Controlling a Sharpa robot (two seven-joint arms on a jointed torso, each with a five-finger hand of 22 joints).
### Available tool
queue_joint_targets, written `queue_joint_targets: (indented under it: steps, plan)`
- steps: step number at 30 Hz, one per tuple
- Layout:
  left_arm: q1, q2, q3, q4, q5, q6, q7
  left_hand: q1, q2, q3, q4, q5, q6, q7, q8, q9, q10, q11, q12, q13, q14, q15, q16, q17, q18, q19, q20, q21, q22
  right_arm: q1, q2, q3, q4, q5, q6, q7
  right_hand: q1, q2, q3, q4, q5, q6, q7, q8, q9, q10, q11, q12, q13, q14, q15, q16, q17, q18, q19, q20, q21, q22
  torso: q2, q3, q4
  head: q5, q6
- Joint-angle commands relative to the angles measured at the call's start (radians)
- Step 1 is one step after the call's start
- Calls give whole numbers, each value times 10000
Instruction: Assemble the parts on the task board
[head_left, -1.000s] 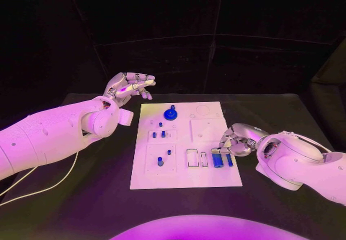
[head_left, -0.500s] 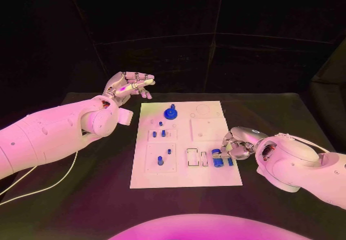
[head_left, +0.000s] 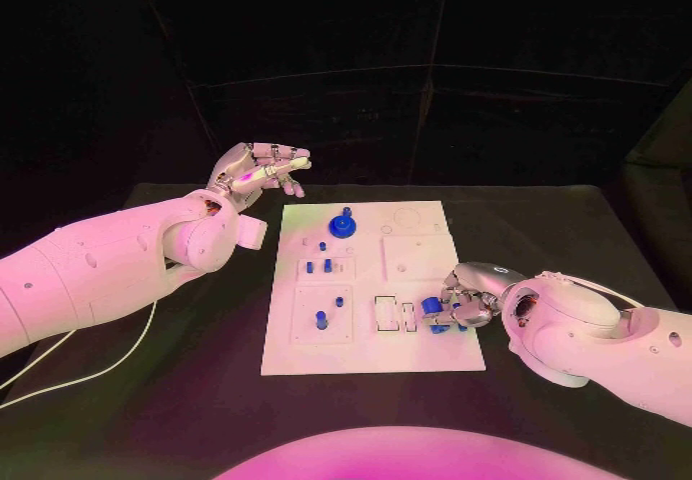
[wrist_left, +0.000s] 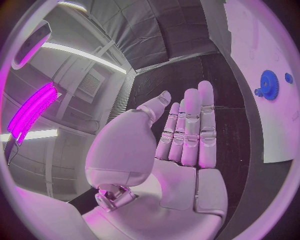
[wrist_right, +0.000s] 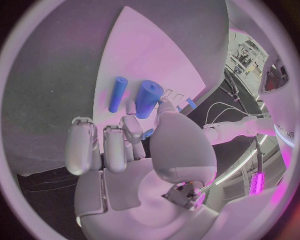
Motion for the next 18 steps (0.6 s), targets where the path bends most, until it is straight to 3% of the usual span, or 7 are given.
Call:
queue_joint_targets:
  steps: [1, 8, 13, 18]
  plan:
    - [8, -9, 8, 13, 33, 107, 36, 73, 42, -49, 7, 18, -68, 34, -18, -4, -10, 66, -43, 15, -30, 53, -69, -15, 62, 67, -22, -39, -11, -72, 71, -33, -53, -178, 217, -113, 193, 167, 19, -76, 146, -110, -27, 112, 12, -3, -51, -2, 55, 527, -49, 56, 29, -73, 38, 2, 63, 19, 0, 0, -2, 5, -4]
    - [4, -26, 7, 24, 33, 107, 36, 73, 42, -49, 7, 18, -68, 34, -18, -4, -10, 66, -43, 15, -30, 53, -69, -15, 62, 67, -22, -39, -11, -108, 115, -32, -84, -235, -395, -160, 560, 518, -23, -81, 1592, -187, -59, 407, 147, 55, -81, -2, 235, 547, -72, 106, 160, -88, 69, -17, 111, 110, -1, -6, 2, 15, -14]
    - [3, -32, 7, 28, 33, 108, 37, 73, 42, -49, 7, 18, -68, 34, -18, -4, -10, 66, -43, 15, -30, 53, -69, -15, 62, 67, -22, -39, -11, -114, 55, -32, 4, -179, -952, -152, 1064, 798, 142, -238, 2145, -188, -89, 544, 205, 96, -115, -10, 322, 566, -102, 152, 278, -104, 106, -44, 161, 203, -5, -7, 4, 22, -18]
    - [2, -36, 7, 24, 33, 107, 34, 73, 42, -49, 7, 18, -68, 34, -18, -4, -10, 66, -43, 15, -30, 53, -69, -15, 62, 67, -22, -39, -11, -115, -83, -30, 272, 358, -1782, 279, 1239, 821, 152, -286, 2366, -168, -108, 610, 233, 158, -136, 39, 424, 600, -119, 230, 480, -131, 162, -66, 237, 344, -10, -3, -11, 33, -17]
